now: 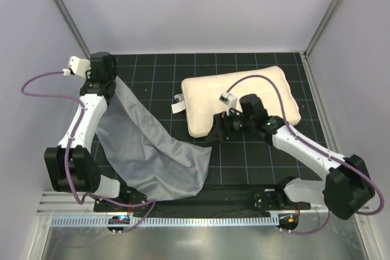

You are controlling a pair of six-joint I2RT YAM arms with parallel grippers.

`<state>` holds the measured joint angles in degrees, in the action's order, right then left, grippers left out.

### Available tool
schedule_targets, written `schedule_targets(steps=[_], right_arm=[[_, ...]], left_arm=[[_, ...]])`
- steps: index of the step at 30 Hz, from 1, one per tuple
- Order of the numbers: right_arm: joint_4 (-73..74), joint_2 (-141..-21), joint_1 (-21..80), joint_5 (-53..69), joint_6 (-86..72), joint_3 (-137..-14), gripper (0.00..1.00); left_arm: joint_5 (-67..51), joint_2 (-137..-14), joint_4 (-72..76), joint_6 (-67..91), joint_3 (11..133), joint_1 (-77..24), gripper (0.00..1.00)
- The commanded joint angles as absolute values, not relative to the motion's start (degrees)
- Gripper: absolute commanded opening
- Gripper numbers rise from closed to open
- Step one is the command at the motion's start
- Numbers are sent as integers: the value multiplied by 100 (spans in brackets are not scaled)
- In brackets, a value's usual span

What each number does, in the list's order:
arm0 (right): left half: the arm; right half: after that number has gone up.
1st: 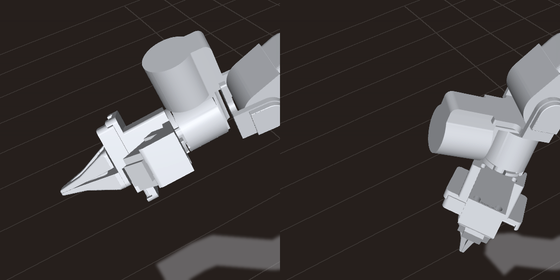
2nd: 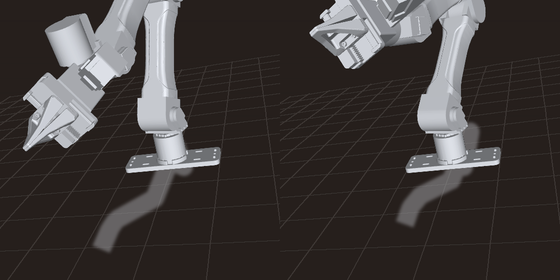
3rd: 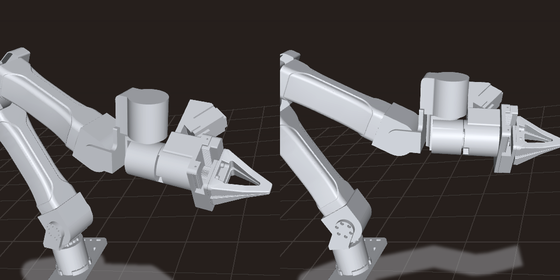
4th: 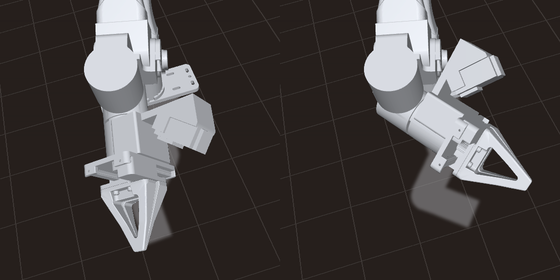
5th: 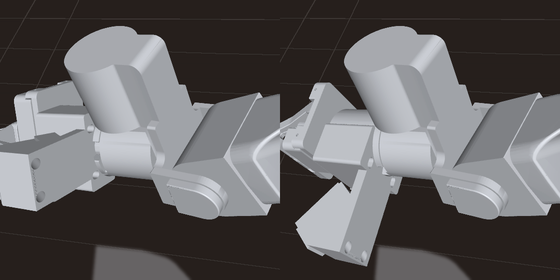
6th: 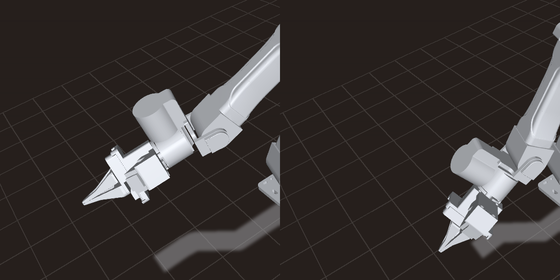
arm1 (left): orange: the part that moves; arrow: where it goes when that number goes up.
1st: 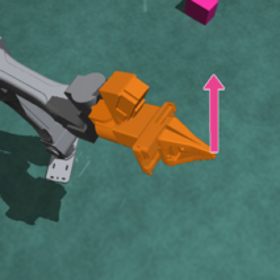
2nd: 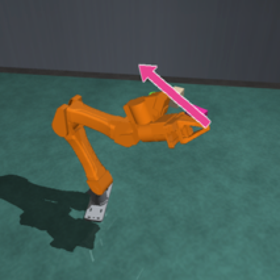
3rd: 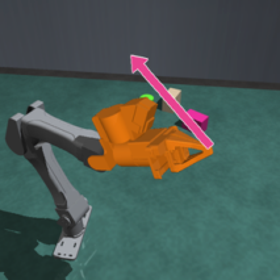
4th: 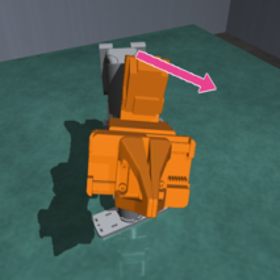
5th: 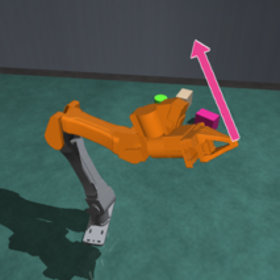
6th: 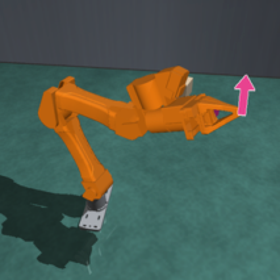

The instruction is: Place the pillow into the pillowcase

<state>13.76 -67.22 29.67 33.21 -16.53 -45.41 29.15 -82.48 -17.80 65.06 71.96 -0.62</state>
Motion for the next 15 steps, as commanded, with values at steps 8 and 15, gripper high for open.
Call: schedule_targets(steps=[8,15], right_arm=[[905,-8173,4428,1873,-1652,-4500,89],[923,-9070,5000,1354,-1635,-4894,57]], left_arm=[[2672,-8165,-1678,6232,7488,-26,0],[2882,-8069,-1845,6065,7594,-26,0]])
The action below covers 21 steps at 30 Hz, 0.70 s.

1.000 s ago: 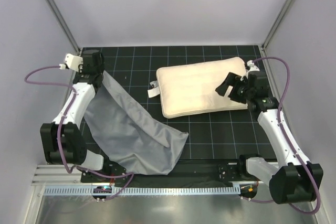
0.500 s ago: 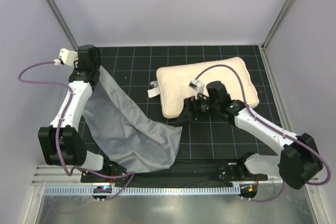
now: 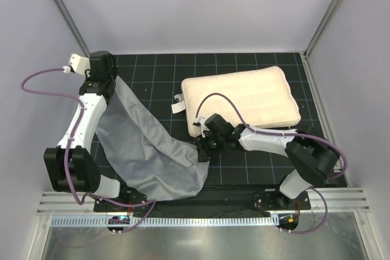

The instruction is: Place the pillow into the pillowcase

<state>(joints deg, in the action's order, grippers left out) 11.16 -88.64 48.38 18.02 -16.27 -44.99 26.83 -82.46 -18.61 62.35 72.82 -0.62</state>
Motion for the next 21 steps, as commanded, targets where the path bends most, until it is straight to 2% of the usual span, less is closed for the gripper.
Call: schedule_targets(steps=[1,2,5,6,10,13,18,20,21], right_arm=[[940,-9088,5036,1301,-1643,-4930,44],[845,-9062,5062,1292,-1670,-4939,25],[852,-8772,5063,1169,-1723,-5088,7],[940,-8650,5071,1073,-1688,-5350,4],[1659,-8657,5063,566,-1477,-6510,4],[2266,-8919,5028,-347,-1415,-7556,4],[2953,-9746,4308,-764,-1537,-9400,4],[2892,-10131,3992,-686,-1748,-9737,4],[2866,-10247,3686,-616,-1836,-10025,4]], left_arm=[[2909,-8051,-1872,6047,7594,-26,0],[2935,-8033,-1942,6029,7602,-26,0],[3111,-7937,-2161,6117,7550,359,0],[3120,-7893,-2232,6195,7489,447,0],[2849,-7778,-2276,6784,7155,1219,0],[2698,-7883,-2110,6768,7136,1327,0],[2830,-8401,-2118,6645,7593,1336,0],[2743,-8743,-2118,6548,7952,1327,6],[2464,-8876,-2066,6339,8067,1327,13]])
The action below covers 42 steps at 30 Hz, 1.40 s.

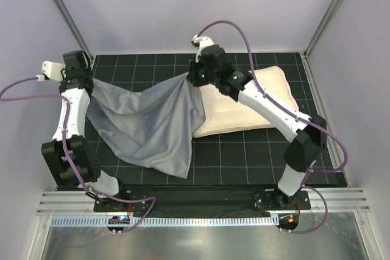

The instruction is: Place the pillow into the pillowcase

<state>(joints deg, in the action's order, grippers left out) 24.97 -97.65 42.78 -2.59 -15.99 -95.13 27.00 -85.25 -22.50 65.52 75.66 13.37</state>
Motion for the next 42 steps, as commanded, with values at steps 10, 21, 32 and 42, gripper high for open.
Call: schedule_targets(steps=[10,21,32,42], right_arm=[[3120,-11295,2918,431,-2065,-11356,81],[2365,-8747,2418,554,-2232,-8143,85],[1627,-7050,1978,-421,-2987,-5477,98],[1205,-6600,1213,-993,-4578,-3763,100]], left_arm=[[1917,-9668,-3006,4959,9773,696,100],[923,-8544,-2892,4324,8009,-1852,100],[1117,-8419,-2373,3726,7102,-4122,99],[827,-9114,-1951,3744,6996,-4131,52]])
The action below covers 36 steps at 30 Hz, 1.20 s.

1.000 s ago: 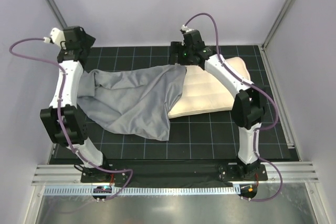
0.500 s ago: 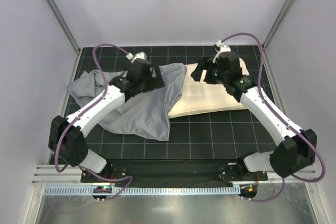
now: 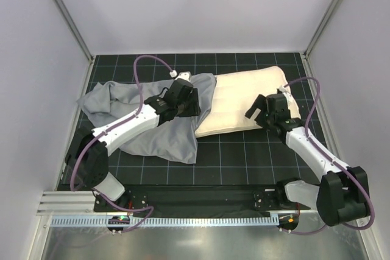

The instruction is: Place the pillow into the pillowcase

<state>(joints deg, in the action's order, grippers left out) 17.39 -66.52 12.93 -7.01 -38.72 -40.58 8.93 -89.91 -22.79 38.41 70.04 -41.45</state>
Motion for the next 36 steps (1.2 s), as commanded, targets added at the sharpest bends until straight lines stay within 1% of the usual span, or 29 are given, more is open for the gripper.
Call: schedule_targets(steps=[1,3,4,5,6,7,8,9,10,11,12,14,17,20,22,23,24,25,26,27,28,31,32,33,34,36], right_arm=[[1230,-6749,1169,-1002,-4849,-3736,100],[1082,-6916,1090,-976,-5009,-3674,100],[985,-6995,1064,-984,-5175,-3674,100],[941,-7144,1037,-1071,-5212,-3683,100],[940,-7189,950,-1177,-5282,-3744,95],[1001,-7233,880,-1291,-5361,-3779,83],[1002,-7251,792,-1362,-5422,-3814,68],[993,-7251,600,-1475,-5449,-3814,41],[967,-7260,450,-1459,-5432,-3823,26],[984,-7295,309,-1389,-5362,-3875,4],[1193,-7338,-93,-1371,-5335,-3928,4],[1353,-7356,-482,-1240,-5230,-3973,4],[1432,-6998,-1176,-1195,-5124,-3728,4],[1713,-6347,-1519,-1519,-5045,-3621,4],[2028,-5831,-1564,-1809,-5010,-3630,4],[2109,-5662,-1573,-1837,-4958,-3639,8],[2170,-5460,-1573,-1785,-4896,-3656,18],[2110,-5153,-1573,-1427,-4521,-3665,31],[2153,-4994,-1573,-1311,-4361,-3743,75],[2223,-4844,-1565,-1136,-4203,-3805,92],[2171,-4721,-1564,-821,-3670,-3832,99],[1848,-4194,-1564,664,-2955,-3841,100],[1707,-4001,-1556,1721,-2631,-3771,99],[1514,-3938,-1469,2288,-2489,-3692,100],[1111,-3929,-1372,2616,-2470,-3631,100],[1220,-4295,-995,2935,-2225,-3866,100]], left_arm=[[774,-9245,-1942,3735,7057,-4122,52],[634,-9386,-1977,3735,7128,-4122,53],[598,-9439,-1995,3718,7154,-4122,48],[598,-9509,-2013,3692,7189,-4105,41],[606,-9518,-1995,3665,7189,-4096,20],[624,-9519,-1995,3613,7189,-4078,5],[668,-9484,-2013,3586,7189,-4043,0],[772,-9431,-2074,3569,7172,-3947,0],[765,-9370,-2092,3551,7128,-3885,0],[747,-9204,-2100,3551,7015,-3772,0],[617,-9106,-2092,3568,6953,-3562,0],[388,-8904,-2057,3595,6803,-3288,0],[18,-8640,-1986,3604,6636,-2892,0],[18,-8622,-2144,3507,6723,-2812,0],[-219,-8639,-2171,3516,6741,-2812,0],[-350,-8657,-2153,3533,6750,-2812,0],[-412,-8675,-2145,3533,6759,-2812,0],[-457,-8727,-2153,3533,6794,-2812,0],[-501,-8745,-2153,3525,6811,-2812,0],[-571,-8763,-2188,3516,6829,-2812,0],[-606,-8780,-2197,3507,6847,-2804,0],[-721,-8798,-2223,3498,6864,-2812,0],[-729,-8833,-2232,3481,6908,-2812,1],[-756,-8859,-2328,3446,6943,-2804,4],[-773,-8885,-2399,3428,6987,-2812,6],[-817,-8964,-2513,3384,7066,-2821,8]])
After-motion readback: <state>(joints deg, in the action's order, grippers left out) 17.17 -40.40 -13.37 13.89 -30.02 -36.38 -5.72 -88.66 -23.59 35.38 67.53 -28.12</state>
